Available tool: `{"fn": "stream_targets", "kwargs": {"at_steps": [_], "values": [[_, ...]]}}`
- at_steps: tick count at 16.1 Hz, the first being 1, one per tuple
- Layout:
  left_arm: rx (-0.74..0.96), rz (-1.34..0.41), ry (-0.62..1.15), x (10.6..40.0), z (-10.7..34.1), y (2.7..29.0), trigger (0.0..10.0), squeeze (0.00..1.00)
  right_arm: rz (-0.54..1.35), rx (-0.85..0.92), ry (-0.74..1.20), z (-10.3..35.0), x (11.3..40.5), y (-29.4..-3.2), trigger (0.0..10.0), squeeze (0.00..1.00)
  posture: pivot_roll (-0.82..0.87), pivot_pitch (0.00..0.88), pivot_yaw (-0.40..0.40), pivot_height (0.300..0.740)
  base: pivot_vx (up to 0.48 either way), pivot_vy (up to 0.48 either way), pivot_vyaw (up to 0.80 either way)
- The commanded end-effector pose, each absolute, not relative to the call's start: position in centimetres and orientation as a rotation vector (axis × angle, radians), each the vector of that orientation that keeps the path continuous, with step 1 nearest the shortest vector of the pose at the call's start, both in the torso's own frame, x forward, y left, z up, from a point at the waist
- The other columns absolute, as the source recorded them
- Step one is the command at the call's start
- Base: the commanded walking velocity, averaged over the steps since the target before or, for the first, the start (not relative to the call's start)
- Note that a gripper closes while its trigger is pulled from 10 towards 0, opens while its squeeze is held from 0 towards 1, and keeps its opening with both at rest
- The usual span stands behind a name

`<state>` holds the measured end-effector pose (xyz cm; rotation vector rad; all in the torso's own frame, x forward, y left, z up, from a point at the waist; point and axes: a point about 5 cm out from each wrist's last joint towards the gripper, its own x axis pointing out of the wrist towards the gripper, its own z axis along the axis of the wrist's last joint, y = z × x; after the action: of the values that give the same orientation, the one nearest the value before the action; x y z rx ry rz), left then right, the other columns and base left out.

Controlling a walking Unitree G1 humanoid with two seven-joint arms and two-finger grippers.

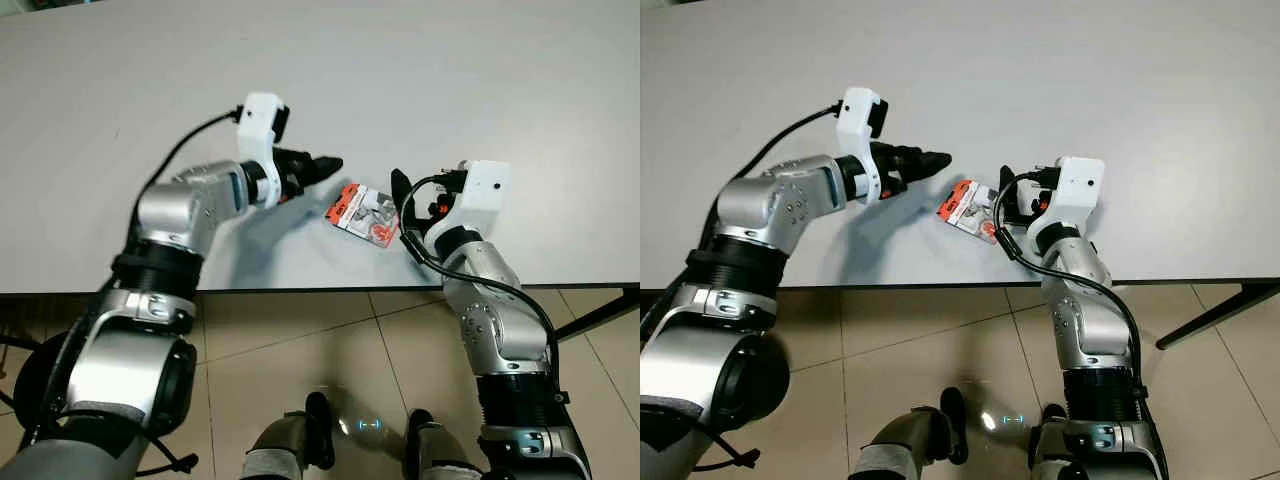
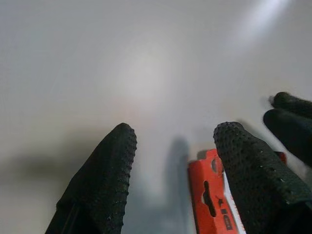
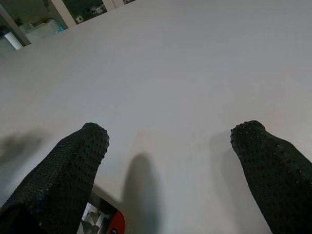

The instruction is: Picking trash to rubbish bin

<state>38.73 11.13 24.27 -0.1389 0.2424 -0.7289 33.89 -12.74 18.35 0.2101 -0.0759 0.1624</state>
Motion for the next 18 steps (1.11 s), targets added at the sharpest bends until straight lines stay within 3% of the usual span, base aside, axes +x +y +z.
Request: {"fn": "stream_targets", "kwargs": {"at_steps": [1, 4, 8, 18], "values": [[-0.137, -0.755, 0.225, 38.5, 25.4, 11.7, 10.0, 0.00, 0.168, 0.229, 0.011, 16.5, 33.8, -12.4, 10.0, 0.00, 0.05, 0.272, 0.206, 0.740, 0.000, 0.000, 0.00], [-0.004, -0.799, 0.211, 37.2, 23.5, 11.2, 10.0, 0.00, 0.162, 0.230, 0.009, 16.5, 33.9, -12.5, 10.0, 0.00, 0.05, 0.267, 0.211, 0.740, 0.000, 0.000, 0.00], [-0.160, -0.804, 0.296, 34.5, 23.2, 10.0, 10.0, 0.00, 0.151, 0.226, 0.008, 16.4, 33.9, -12.8, 10.0, 0.00, 0.05, 0.262, 0.217, 0.740, 0.000, 0.000, 0.00], [-0.240, -0.752, 0.411, 30.9, 22.7, 10.2, 10.0, 0.00, 0.158, 0.231, 0.014, 16.0, 34.0, -12.5, 10.0, 0.00, 0.08, 0.258, 0.221, 0.740, 0.000, 0.000, 0.00]]}}
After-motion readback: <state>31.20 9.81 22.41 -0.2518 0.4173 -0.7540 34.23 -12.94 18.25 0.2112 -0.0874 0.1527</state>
